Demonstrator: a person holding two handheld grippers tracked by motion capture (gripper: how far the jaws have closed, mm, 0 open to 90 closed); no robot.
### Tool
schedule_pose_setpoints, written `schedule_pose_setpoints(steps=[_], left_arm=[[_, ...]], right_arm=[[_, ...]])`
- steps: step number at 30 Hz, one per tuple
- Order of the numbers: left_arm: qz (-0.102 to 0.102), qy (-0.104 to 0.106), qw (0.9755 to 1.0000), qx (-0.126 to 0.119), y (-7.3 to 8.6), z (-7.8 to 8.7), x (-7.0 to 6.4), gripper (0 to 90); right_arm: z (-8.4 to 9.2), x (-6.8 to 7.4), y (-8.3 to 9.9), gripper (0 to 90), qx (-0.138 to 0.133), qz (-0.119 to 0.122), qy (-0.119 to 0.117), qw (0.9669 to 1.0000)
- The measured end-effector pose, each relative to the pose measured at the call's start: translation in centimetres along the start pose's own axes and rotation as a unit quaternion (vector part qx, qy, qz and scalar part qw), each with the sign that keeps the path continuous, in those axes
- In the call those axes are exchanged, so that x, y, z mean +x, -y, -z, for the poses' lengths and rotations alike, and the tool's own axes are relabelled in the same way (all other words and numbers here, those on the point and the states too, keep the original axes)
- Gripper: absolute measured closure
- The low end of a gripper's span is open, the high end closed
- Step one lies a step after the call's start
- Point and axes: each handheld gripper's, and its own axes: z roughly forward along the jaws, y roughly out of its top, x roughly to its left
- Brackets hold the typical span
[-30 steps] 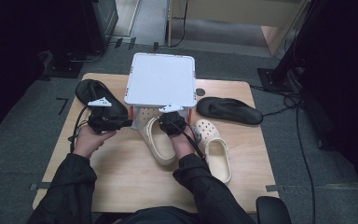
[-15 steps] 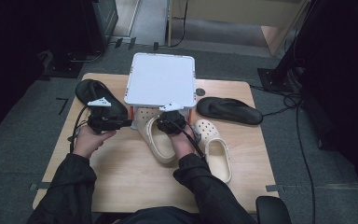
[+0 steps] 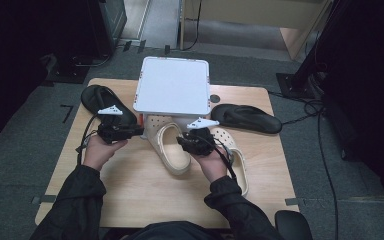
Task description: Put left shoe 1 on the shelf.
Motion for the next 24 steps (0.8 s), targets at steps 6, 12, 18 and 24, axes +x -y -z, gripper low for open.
schedule_pose_setpoints(steps=[6, 12, 18, 24], left_arm=[[-0.005, -0.003, 0.9999, 0.009, 0.2, -0.3, -0.8, 71.4], [-0.006, 0.0, 0.9999, 0.012, 0.5, -0.6, -1.4, 72.4], [-0.006, -0.003, 0.9999, 0.016, 0.9, -1.0, -1.6, 72.5], [-0.014, -0.003, 0.9995, 0.029, 0.9, -1.7, -1.9, 72.4]], right_arm=[[2.3, 0.0, 2.1, 77.1, 0.001, 0.008, 0.009, 0.9999], [3.5, 0.2, 4.5, 77.9, 0.032, 0.021, 0.01, 0.9992], [3.2, 1.5, 6.4, 76.9, 0.06, 0.058, 0.008, 0.9965], [2.6, 1.6, 7.0, 76.3, 0.058, 0.033, -0.012, 0.9977]])
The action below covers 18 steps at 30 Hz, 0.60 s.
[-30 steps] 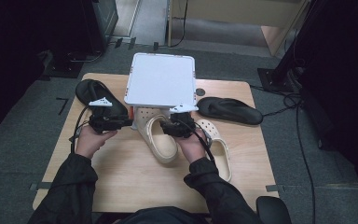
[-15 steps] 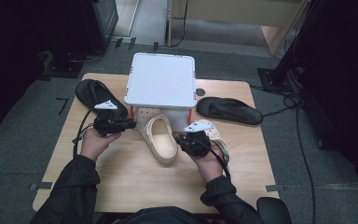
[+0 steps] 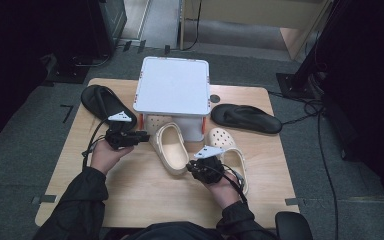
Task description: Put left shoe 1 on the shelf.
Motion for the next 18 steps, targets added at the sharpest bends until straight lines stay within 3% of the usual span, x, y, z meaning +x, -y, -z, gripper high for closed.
schedule_pose_setpoints(steps=[6, 13, 18], left_arm=[[-0.002, -0.004, 1.0, 0.004, -0.1, -0.5, 0.0, 71.8], [0.0, -0.007, 1.0, 0.0, -0.1, -0.4, 0.1, 70.9], [0.007, -0.007, 0.9999, -0.013, -0.2, 0.3, 0.5, 71.1]], right_arm=[[-0.8, 1.3, -0.2, 74.5, -0.006, 0.013, -0.026, 0.9996], [-1.9, 2.3, -0.9, 74.2, -0.022, 0.023, -0.031, 0.999], [-1.7, 2.9, -0.9, 82.0, -0.021, 0.02, -0.051, 0.9983]])
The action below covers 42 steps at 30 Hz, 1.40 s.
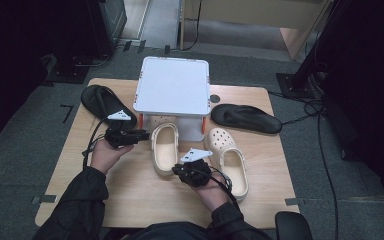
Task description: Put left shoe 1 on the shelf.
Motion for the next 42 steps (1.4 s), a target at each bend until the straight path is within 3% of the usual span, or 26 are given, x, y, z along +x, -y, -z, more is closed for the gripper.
schedule_pose_setpoints(steps=[3, 7, 11, 17, 26, 33, 35, 42], left_arm=[[0.007, 0.001, 0.9999, -0.008, 0.0, 0.4, 0.3, 71.1], [0.008, -0.001, 0.9998, -0.015, -0.1, 1.0, 0.4, 71.1], [0.008, -0.004, 0.9998, -0.017, -0.1, 1.2, 0.5, 71.0], [0.009, -0.008, 0.9998, -0.018, -0.1, 1.4, 0.6, 70.6], [0.014, -0.009, 0.9997, -0.019, -0.1, 1.7, 0.9, 70.1], [0.013, -0.007, 0.9997, -0.017, -0.1, 1.7, 0.9, 69.6], [0.011, -0.006, 0.9998, -0.015, -0.1, 1.6, 0.9, 69.5], [0.012, -0.006, 0.9998, -0.014, -0.1, 1.6, 1.0, 69.3]], right_arm=[[-0.2, 0.8, 0.5, 84.3, 0.012, 0.0, -0.028, 0.9995], [-1.3, 1.3, 0.8, 84.3, 0.027, 0.009, -0.036, 0.9989], [-1.9, 1.3, 0.4, 84.5, 0.027, 0.015, -0.035, 0.9989], [-2.1, 0.8, -1.2, 83.7, 0.004, 0.032, -0.02, 0.9993], [-3.8, -0.3, -3.3, 81.2, 0.005, 0.046, -0.005, 0.9989], [-4.8, -1.3, -4.2, 81.1, 0.001, 0.039, 0.001, 0.9992], [-5.2, -1.9, -4.7, 81.3, -0.004, 0.024, -0.013, 0.9996], [-5.8, -2.6, -5.8, 80.9, -0.016, 0.02, -0.01, 0.9996]])
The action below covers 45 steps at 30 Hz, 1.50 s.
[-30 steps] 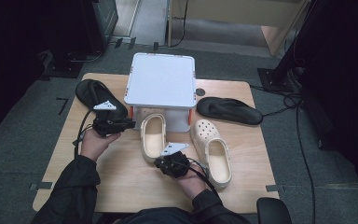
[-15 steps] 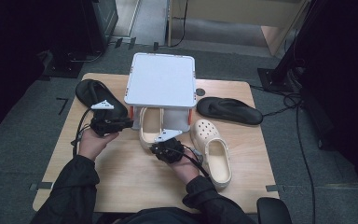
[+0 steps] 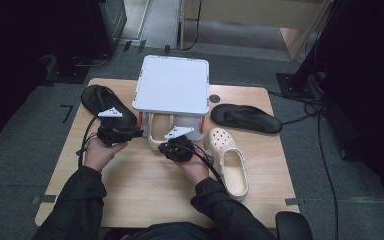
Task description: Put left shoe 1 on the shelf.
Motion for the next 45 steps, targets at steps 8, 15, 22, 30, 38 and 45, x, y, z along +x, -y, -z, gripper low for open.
schedule_pose_setpoints(steps=[8, 15, 22, 30, 38, 45], left_arm=[[0.005, 0.002, 1.0, 0.0, -0.1, 0.1, 0.1, 68.2], [0.014, 0.003, 0.9998, -0.015, -0.8, 0.7, 0.7, 67.9], [0.012, -0.001, 0.9998, -0.018, -1.7, 1.5, 1.3, 67.9], [0.016, -0.004, 0.9996, -0.023, -3.0, 2.2, 2.3, 70.9], [0.008, -0.022, 0.9991, -0.036, -5.0, 3.4, 3.0, 74.6], [0.008, -0.028, 0.9989, -0.036, -5.6, 3.2, 3.0, 75.0]], right_arm=[[-0.7, -0.8, -1.0, 80.1, -0.012, -0.002, 0.01, 0.9999], [-1.2, -1.4, -1.4, 78.7, -0.021, -0.001, 0.017, 0.9996], [-1.3, -2.0, -1.7, 73.3, -0.022, -0.015, 0.014, 0.9995], [2.0, -1.9, -1.3, 74.1, -0.013, -0.017, -0.004, 0.9998], [6.6, -2.0, 0.3, 79.3, -0.004, -0.016, -0.003, 0.9999], [10.2, -3.0, 2.3, 77.0, -0.011, -0.028, 0.006, 0.9995]])
